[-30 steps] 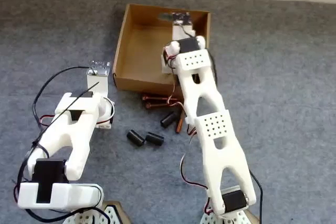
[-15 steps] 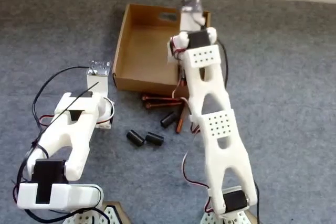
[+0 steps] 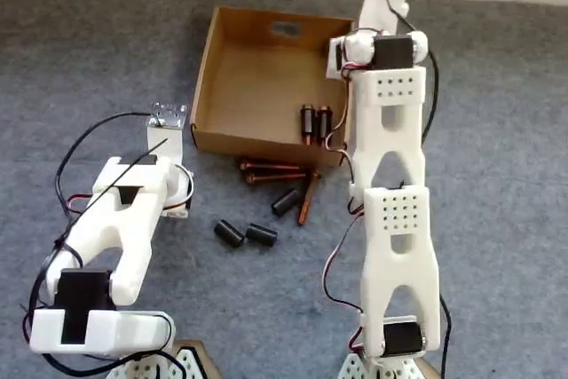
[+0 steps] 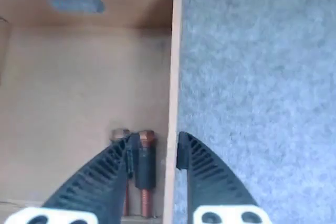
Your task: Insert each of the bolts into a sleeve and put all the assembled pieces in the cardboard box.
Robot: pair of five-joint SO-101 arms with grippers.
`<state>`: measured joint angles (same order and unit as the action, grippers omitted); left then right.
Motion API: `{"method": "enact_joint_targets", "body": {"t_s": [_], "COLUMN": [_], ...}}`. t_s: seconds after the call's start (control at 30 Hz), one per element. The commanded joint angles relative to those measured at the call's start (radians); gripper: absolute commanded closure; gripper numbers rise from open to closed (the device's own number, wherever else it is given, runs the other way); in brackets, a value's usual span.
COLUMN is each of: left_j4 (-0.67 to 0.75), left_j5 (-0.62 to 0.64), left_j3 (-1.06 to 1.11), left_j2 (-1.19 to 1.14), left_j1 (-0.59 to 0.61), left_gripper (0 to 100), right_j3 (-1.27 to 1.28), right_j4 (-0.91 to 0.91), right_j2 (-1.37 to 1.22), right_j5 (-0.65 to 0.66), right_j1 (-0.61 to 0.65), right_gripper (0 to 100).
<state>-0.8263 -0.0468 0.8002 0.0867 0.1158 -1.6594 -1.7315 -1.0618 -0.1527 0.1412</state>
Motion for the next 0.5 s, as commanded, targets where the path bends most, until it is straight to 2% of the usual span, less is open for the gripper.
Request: {"method": "enact_joint_targets", "body": {"t_s": [0.0,0.23,0.47], "left_j4": [0.012,0.012,0.012], "left_j5": [-0.002,-0.003,-0.003], "left_j3": [-0.002,-0.002,-0.002], "left_j2": [-0.001,-0.001,-0.001], "left_j1": [-0.019,-0.019,-0.019], "left_gripper": [97,97,97], "right_j3": [-0.101,-0.099,-0.101], "right_j4": [0.025,0.064,0.064], "right_j2": [-0.035,-0.105,-0.137], "right_j5": [0.014,0.017,0.120], "right_j1": [-0.015,-0.013,-0.007], "right_gripper": [87.8,87.8,90.4]}}
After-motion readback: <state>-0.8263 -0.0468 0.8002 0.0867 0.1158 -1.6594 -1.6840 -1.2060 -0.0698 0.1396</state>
